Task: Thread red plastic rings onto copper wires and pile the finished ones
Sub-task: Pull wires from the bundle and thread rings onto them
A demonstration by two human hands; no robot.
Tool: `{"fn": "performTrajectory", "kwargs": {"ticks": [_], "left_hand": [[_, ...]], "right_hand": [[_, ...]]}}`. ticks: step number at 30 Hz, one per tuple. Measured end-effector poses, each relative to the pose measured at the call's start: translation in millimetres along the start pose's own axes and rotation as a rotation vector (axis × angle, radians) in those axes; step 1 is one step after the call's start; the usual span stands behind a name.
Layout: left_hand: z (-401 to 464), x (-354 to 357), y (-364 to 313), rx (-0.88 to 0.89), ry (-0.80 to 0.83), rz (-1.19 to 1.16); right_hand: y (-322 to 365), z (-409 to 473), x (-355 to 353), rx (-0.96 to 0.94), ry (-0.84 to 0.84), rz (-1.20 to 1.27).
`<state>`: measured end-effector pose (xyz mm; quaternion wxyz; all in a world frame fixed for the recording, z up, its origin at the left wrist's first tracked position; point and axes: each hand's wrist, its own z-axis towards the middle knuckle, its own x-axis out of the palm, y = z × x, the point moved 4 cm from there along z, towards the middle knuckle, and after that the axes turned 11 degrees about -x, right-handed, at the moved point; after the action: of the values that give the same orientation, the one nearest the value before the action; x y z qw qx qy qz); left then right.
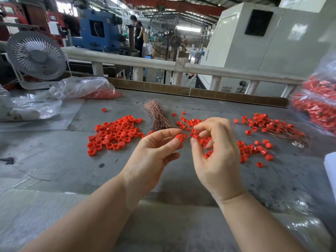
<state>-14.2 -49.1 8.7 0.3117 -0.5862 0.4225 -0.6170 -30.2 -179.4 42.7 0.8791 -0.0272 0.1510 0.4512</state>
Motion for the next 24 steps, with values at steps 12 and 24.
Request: {"fn": "performTrajectory", "kwargs": {"ticks": [12, 24], "left_hand": [[0, -2, -1, 0.001, -0.033, -0.003], [-3, 1, -3, 0.017, -0.04, 0.046]], "right_hand": [[-5, 3, -8, 0.098, -0.138, 0.023], [-8, -5, 16, 0.333, 0.188, 0.306]]}}
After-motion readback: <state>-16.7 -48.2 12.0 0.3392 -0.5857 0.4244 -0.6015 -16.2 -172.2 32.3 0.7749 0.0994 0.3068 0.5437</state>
